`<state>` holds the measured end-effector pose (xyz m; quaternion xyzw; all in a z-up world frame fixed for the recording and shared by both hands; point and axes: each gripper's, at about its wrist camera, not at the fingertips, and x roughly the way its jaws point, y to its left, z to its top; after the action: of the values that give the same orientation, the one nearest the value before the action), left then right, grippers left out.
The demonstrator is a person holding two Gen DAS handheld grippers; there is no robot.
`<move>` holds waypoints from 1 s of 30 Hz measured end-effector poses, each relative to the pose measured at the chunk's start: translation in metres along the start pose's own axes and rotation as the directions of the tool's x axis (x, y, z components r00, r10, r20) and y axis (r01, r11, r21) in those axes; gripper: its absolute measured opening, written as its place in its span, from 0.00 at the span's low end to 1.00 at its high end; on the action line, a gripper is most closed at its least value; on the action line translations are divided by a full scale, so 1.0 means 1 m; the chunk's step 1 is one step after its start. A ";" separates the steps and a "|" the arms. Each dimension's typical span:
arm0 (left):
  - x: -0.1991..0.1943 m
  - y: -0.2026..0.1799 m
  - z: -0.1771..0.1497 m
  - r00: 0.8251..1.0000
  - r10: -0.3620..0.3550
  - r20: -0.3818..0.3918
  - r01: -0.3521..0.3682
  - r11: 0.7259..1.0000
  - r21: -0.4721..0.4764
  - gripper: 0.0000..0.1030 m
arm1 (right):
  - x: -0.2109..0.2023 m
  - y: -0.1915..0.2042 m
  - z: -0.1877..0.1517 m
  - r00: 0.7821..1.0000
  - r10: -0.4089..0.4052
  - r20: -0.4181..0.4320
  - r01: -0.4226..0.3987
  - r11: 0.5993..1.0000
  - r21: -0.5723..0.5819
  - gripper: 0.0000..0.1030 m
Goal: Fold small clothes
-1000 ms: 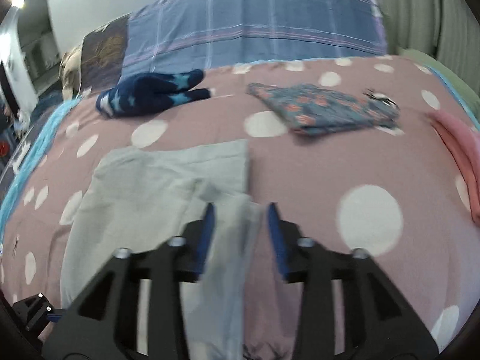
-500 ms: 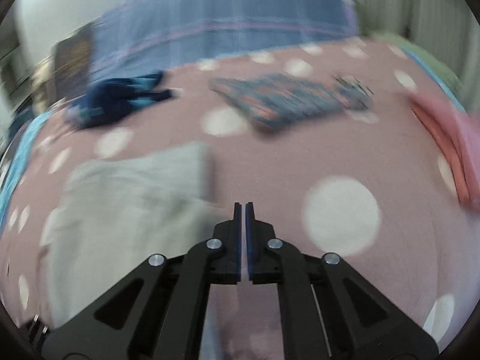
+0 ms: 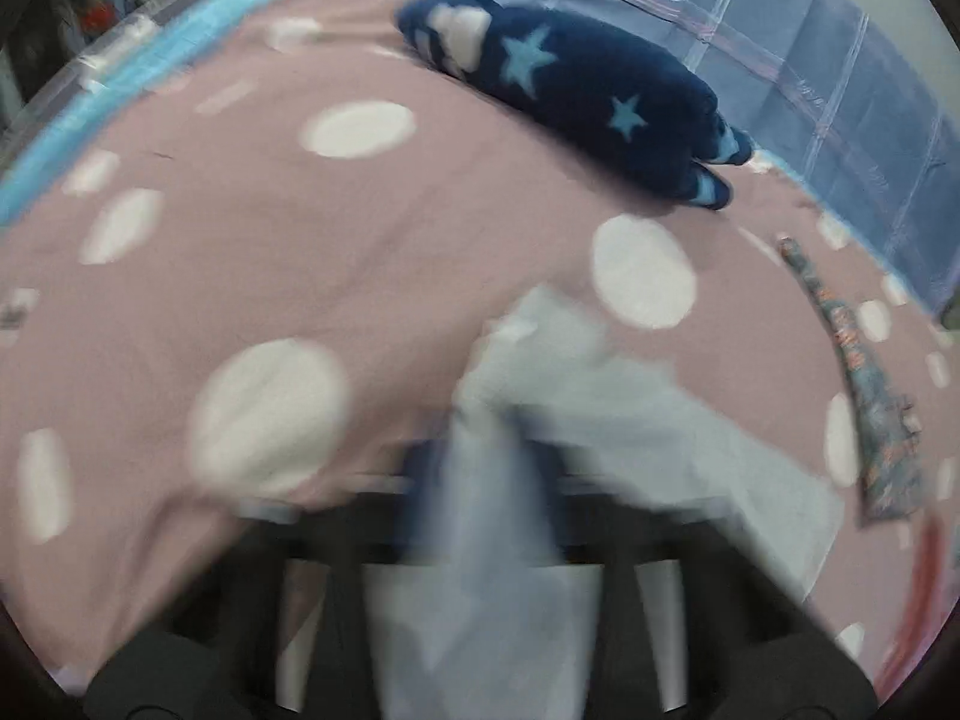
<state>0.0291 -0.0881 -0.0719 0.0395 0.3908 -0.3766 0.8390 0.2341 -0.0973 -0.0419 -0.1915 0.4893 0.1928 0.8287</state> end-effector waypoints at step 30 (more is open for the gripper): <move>-0.013 0.024 0.015 0.996 0.085 -0.008 -0.085 0.995 -0.050 0.35 | -0.066 -0.145 -0.192 0.970 0.050 0.238 -0.165 0.854 0.493 0.06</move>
<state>0.0497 -0.0688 -0.0581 0.0359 0.4007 -0.3303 0.8538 0.1369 -0.3269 -0.0507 0.0842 0.4393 0.1226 0.8859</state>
